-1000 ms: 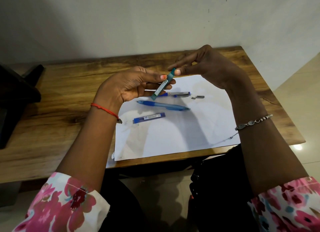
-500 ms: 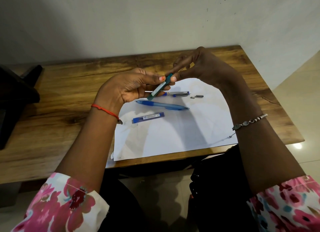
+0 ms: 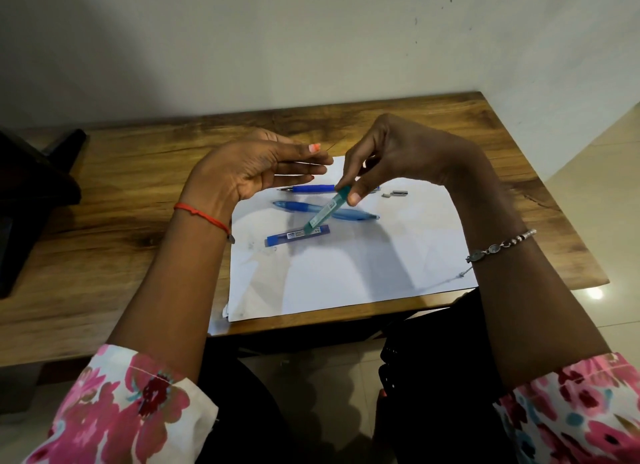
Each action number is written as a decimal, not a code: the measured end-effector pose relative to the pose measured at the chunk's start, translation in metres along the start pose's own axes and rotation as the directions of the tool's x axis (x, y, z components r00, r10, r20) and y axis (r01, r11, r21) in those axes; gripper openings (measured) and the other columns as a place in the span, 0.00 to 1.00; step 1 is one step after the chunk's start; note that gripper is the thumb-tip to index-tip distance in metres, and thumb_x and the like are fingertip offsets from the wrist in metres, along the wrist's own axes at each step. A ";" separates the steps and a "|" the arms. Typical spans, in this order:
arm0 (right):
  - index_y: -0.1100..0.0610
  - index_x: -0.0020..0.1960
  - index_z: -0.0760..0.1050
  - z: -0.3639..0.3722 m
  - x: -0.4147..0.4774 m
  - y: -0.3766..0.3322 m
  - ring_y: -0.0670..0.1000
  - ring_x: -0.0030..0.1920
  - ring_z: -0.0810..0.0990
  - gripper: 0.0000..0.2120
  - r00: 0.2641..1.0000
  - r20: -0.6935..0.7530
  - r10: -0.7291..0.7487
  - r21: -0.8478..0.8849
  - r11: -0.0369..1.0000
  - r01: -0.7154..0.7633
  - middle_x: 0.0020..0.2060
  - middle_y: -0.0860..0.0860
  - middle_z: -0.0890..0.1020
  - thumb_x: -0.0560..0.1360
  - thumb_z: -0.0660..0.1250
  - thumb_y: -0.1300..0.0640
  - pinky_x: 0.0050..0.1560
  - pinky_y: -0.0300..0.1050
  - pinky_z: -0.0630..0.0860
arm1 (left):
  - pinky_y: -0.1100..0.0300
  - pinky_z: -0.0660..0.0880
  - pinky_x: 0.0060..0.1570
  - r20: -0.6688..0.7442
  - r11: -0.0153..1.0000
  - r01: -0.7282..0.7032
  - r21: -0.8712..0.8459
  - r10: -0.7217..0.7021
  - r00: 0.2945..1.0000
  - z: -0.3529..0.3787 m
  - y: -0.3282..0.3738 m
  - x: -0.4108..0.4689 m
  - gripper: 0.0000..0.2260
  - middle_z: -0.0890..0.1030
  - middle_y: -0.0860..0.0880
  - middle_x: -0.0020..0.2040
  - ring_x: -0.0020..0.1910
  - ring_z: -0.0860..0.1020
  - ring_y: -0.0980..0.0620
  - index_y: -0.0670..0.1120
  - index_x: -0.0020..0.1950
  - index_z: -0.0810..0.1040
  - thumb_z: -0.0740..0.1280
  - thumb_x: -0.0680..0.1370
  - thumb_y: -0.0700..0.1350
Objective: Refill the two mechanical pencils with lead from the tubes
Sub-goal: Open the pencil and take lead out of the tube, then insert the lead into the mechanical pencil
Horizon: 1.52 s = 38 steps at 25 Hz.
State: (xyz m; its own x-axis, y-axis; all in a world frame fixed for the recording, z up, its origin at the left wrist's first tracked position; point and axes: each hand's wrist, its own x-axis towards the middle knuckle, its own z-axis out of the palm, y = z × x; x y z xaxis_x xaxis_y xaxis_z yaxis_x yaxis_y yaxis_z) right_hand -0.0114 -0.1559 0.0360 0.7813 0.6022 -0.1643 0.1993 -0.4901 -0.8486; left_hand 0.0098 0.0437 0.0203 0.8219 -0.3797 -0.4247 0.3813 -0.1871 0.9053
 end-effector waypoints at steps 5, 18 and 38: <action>0.52 0.38 0.83 0.012 0.009 -0.002 0.39 0.31 0.76 0.07 0.968 0.223 0.115 -0.133 0.987 -0.086 0.29 0.41 0.83 0.63 0.77 0.61 0.35 0.27 0.68 | 0.66 0.79 0.44 0.010 0.999 -0.003 0.036 0.003 1.000 0.002 0.001 -0.001 0.05 0.86 0.52 0.39 0.42 0.84 0.57 0.42 0.46 0.81 0.66 0.75 0.42; 0.63 0.42 0.83 -0.012 0.000 0.018 0.42 0.25 0.71 0.08 0.895 -0.388 0.221 0.063 0.975 -0.213 0.26 0.48 0.79 0.65 0.76 0.60 0.26 0.34 0.67 | 0.66 0.79 0.45 0.028 1.000 -0.011 0.029 0.011 1.000 0.005 -0.001 0.003 0.05 0.86 0.53 0.39 0.42 0.84 0.57 0.42 0.46 0.81 0.66 0.75 0.42; 0.62 0.40 0.80 -0.018 -0.001 0.021 0.49 0.30 0.80 0.04 0.662 -0.652 0.369 0.522 0.852 0.039 0.37 0.55 0.83 0.72 0.68 0.64 0.33 0.38 0.76 | 0.54 0.74 0.46 0.116 0.411 -0.294 0.863 0.404 0.907 0.036 -0.025 0.034 0.11 0.81 0.46 0.49 0.46 0.75 0.51 0.45 0.51 0.82 0.72 0.70 0.46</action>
State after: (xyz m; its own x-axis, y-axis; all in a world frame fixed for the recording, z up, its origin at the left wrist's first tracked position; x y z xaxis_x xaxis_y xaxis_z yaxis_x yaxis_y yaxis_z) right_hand 0.0028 -0.1784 0.0271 0.9766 -0.1932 -0.0943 -0.1086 -0.0651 -0.9919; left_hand 0.0131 0.0025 -0.0173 0.8506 -0.5255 -0.0210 -0.4496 -0.7473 0.4892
